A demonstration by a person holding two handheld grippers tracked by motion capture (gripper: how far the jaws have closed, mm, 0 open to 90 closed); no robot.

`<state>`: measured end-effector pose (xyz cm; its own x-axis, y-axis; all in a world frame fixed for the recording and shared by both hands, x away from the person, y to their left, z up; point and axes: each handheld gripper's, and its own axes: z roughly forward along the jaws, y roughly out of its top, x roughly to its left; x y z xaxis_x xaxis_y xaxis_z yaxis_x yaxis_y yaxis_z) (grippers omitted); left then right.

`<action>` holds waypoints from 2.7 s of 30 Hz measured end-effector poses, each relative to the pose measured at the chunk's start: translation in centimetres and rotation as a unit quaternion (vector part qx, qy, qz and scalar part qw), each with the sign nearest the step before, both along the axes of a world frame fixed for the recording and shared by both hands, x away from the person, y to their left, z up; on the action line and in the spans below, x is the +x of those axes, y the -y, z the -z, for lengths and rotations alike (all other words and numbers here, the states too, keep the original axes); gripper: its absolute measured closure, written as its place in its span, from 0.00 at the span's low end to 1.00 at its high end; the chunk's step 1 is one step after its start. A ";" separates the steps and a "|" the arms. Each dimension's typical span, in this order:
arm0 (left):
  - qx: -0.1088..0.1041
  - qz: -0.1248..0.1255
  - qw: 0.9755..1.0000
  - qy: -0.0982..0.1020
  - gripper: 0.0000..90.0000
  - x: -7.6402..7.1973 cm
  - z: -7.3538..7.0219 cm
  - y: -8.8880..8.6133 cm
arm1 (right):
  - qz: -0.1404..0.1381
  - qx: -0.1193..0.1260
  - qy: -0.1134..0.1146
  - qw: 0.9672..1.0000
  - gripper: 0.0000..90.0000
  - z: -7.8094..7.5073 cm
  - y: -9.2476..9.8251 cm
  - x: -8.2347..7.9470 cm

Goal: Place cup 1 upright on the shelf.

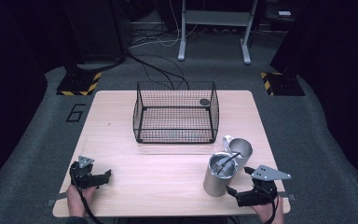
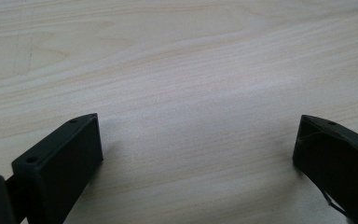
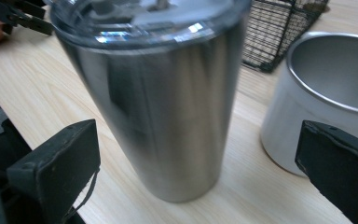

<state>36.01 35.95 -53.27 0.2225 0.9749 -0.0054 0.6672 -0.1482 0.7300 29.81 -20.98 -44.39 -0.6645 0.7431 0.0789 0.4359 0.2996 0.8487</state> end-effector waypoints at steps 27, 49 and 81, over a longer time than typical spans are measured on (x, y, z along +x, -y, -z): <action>-0.001 -0.002 1.000 0.001 0.01 0.0 0.0 0.0 | -0.031 0.008 0.025 0.999 0.00 -0.9 -4.0 2.5; 0.000 -0.001 1.000 0.002 0.01 0.0 0.0 0.0 | -0.014 0.007 0.056 0.998 0.03 -0.6 -4.7 2.6; 0.000 0.000 1.000 0.000 0.01 0.0 0.0 0.0 | -0.010 0.003 0.072 0.997 0.04 -2.2 -5.0 3.0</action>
